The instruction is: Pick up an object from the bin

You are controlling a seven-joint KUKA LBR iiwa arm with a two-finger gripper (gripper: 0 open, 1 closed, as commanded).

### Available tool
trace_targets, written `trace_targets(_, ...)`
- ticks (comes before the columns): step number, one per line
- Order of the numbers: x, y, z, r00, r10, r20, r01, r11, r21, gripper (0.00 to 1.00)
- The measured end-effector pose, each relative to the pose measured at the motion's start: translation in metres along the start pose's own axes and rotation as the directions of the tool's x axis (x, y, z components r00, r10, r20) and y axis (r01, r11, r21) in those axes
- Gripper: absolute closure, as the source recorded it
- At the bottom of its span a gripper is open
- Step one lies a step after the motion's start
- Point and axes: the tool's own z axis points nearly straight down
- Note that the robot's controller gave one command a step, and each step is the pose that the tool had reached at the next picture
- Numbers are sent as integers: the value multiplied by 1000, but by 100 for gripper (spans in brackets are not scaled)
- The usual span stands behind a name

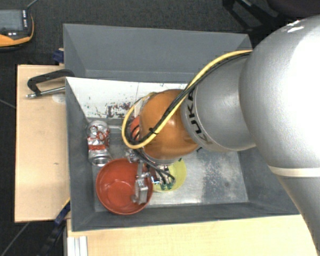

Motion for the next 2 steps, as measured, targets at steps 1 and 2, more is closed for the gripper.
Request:
trace_targets(1,-2,0,0,1000,0,4,0,1000,0,100)
trace_targets(2,-3,-83,1,997,-80,16,80,997,4,100)
